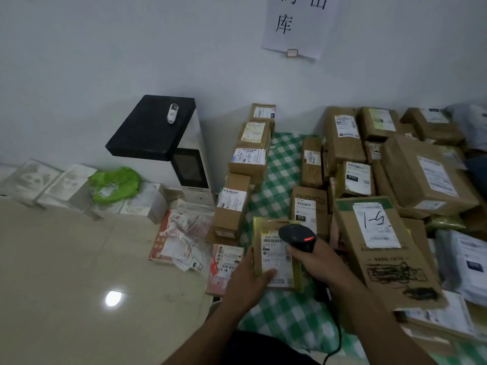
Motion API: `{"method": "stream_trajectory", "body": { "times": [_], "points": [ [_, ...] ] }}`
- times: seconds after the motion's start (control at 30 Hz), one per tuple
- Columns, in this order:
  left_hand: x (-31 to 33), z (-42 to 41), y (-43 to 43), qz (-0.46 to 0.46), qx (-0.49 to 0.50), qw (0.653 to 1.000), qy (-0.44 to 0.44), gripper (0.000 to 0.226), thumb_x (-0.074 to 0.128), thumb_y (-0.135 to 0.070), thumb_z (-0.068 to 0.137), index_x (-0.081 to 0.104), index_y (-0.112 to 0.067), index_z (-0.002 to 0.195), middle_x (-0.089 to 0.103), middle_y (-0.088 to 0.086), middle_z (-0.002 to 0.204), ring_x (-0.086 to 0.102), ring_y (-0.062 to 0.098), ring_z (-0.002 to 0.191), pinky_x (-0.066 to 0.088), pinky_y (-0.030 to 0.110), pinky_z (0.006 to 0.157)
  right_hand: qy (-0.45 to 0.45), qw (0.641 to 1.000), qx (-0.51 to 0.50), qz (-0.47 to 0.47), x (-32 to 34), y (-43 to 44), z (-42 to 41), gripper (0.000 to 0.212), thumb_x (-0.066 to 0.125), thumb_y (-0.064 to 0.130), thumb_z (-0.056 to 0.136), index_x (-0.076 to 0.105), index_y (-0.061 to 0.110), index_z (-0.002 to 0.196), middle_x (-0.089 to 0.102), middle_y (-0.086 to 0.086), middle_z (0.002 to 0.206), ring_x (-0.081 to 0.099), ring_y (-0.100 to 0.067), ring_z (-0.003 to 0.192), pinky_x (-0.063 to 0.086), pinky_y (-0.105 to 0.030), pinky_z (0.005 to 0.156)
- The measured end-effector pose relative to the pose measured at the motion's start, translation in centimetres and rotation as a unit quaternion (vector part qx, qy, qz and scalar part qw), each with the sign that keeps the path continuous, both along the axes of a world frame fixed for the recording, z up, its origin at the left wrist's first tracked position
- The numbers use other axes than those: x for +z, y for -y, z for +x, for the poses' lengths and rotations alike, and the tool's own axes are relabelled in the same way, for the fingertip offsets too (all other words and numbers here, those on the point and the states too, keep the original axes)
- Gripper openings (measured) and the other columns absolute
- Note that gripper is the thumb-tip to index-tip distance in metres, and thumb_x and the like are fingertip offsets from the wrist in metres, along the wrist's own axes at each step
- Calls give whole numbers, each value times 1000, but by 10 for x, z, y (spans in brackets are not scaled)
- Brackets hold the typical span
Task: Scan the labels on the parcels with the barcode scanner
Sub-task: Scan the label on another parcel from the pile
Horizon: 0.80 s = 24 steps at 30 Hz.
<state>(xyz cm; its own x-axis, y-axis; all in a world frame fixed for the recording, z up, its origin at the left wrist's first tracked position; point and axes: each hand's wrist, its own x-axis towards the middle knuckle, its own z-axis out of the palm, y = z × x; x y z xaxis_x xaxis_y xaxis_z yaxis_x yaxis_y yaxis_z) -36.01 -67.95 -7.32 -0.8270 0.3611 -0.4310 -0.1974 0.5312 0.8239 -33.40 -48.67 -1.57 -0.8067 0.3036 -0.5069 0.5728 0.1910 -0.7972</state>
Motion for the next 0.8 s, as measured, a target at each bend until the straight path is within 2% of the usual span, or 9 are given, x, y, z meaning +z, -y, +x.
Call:
{"method": "stream_trajectory", "body": {
  "times": [0.07, 0.23, 0.3, 0.37, 0.43, 0.53, 0.67, 0.73, 0.8],
  "points": [
    [0, 4, 2, -27, -14, 999, 8, 47, 72, -38, 94, 42, -46, 130, 64, -24, 110, 61, -12, 92, 54, 32, 99, 21, 1000, 2, 4, -17, 3, 2, 35, 79, 38, 89, 66, 39, 121, 74, 12, 115, 70, -12, 106, 58, -48, 99],
    [2, -1, -1, -142, -100, 985, -24, 48, 70, -51, 92, 56, -28, 132, 66, -6, 124, 61, 12, 106, 47, 30, 96, 54, 998, 5, 7, -33, 6, 7, 38, 77, 35, 91, 66, 37, 127, 74, 11, 113, 71, -11, 102, 60, -42, 93],
    [-2, -4, -1, -264, -142, 950, -93, 55, 67, -62, 86, 61, -25, 125, 56, 4, 129, 49, 25, 123, 41, 41, 102, 69, 998, 12, -1, -35, 9, 9, 33, 77, 36, 91, 68, 37, 123, 75, 11, 109, 71, -9, 98, 61, -38, 89],
    [-6, -4, 1, -312, -152, 934, -82, 64, 73, -58, 82, 54, -25, 134, 38, 8, 142, 30, 32, 136, 33, 49, 110, 88, 996, 28, 22, -41, 13, 10, 27, 77, 44, 89, 68, 41, 114, 75, 9, 110, 70, -11, 100, 59, -40, 93],
    [-11, -6, 6, -301, -157, 939, -60, 87, 78, -52, 80, 33, -31, 151, 17, 11, 160, 9, 38, 151, 19, 59, 121, 100, 993, 45, 46, -46, 16, 11, 24, 77, 48, 87, 64, 44, 107, 72, 8, 113, 67, -15, 107, 55, -43, 100],
    [-4, -13, 12, -300, -184, 936, -36, 107, 76, -48, 85, 3, -39, 163, -12, 7, 171, -20, 40, 154, -2, 67, 122, 104, 993, 35, 33, -47, 19, 10, 34, 77, 40, 90, 63, 39, 121, 72, 7, 115, 67, -16, 108, 56, -44, 99],
    [-9, -21, 14, -253, -173, 952, -15, 108, 77, -42, 85, 4, -34, 164, -6, 6, 172, -14, 38, 157, 1, 65, 124, 99, 995, 25, 13, -45, 24, 8, 14, 73, 35, 94, 66, 38, 107, 74, 8, 103, 70, -13, 96, 61, -41, 87],
    [-14, -24, 13, -236, -180, 954, -34, 107, 78, -43, 85, 8, -25, 164, 5, 7, 172, -10, 29, 158, -3, 58, 125, 95, 994, 31, 35, -49, 28, 8, 14, 71, 38, 95, 69, 34, 108, 73, 11, 97, 67, -7, 89, 57, -31, 76],
    [-13, -26, 11, -225, -186, 955, -45, 105, 77, -43, 86, 11, -19, 164, 12, 8, 170, -6, 24, 159, -4, 53, 126, 91, 994, 41, 44, -48, 33, 6, 20, 71, 41, 94, 70, 32, 112, 73, 10, 98, 67, -7, 90, 56, -29, 77]
  ]
}}
